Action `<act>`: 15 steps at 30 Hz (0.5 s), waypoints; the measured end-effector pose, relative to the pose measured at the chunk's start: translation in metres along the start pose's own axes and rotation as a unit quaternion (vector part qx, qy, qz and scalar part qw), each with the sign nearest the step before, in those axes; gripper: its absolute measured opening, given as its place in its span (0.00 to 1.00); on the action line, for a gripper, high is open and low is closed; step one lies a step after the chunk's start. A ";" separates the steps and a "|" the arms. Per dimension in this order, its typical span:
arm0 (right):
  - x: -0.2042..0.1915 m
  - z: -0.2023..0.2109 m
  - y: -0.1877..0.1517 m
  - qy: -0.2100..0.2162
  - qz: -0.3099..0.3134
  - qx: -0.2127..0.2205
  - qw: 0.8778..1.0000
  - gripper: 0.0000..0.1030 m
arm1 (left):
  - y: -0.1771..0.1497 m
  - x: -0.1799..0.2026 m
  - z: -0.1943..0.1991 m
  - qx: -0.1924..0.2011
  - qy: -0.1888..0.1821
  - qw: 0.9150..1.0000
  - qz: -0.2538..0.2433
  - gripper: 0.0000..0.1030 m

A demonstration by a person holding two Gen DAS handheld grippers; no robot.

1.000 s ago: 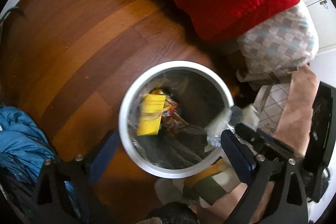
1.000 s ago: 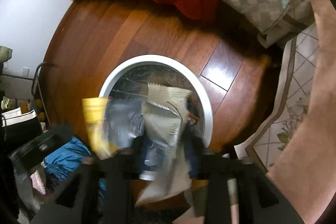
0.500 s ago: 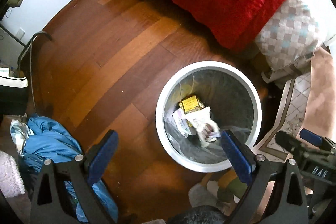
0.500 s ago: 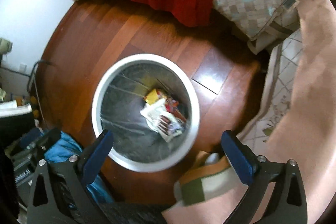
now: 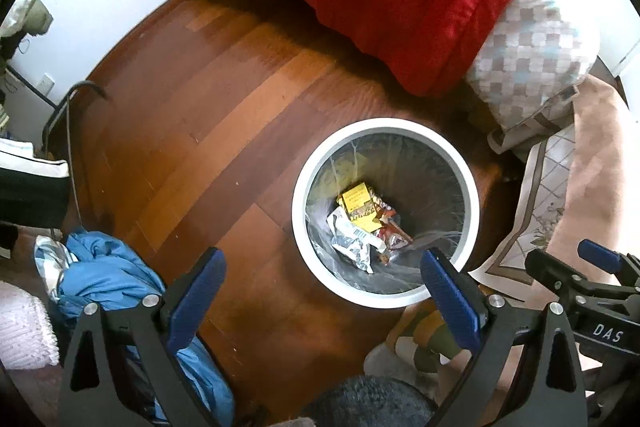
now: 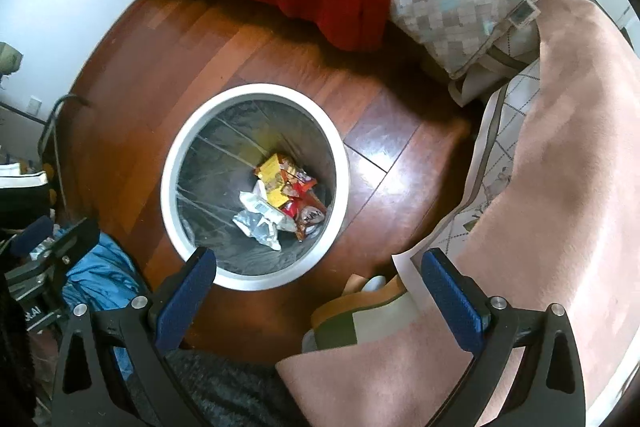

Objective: Collect trash
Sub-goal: 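Move both tools back from the bin to the table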

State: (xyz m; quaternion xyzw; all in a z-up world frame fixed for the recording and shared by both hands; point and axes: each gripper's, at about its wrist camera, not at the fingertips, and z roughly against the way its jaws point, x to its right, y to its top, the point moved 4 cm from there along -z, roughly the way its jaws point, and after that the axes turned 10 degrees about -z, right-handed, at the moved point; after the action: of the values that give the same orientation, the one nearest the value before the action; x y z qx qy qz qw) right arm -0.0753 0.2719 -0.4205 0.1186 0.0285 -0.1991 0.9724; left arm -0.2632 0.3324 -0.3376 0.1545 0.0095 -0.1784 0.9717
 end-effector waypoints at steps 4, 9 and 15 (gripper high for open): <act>-0.001 0.031 -0.004 0.011 0.001 0.025 1.000 1.00 | -0.002 0.003 0.030 0.026 0.001 1.000 -0.006 0.96; -0.001 0.077 -0.013 0.027 0.006 0.061 0.998 1.00 | -0.006 0.009 0.077 0.064 -0.001 0.998 -0.017 0.96; 0.005 0.142 -0.032 0.074 -0.006 0.101 0.992 1.00 | -0.015 0.021 0.131 0.108 -0.005 0.994 -0.017 0.96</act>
State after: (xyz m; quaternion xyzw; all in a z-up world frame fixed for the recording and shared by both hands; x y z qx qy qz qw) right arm -0.0817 0.2070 -0.2907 0.2307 0.0807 -0.1974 0.9494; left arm -0.2535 0.2720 -0.2190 0.2571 -0.0115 -0.1960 0.9462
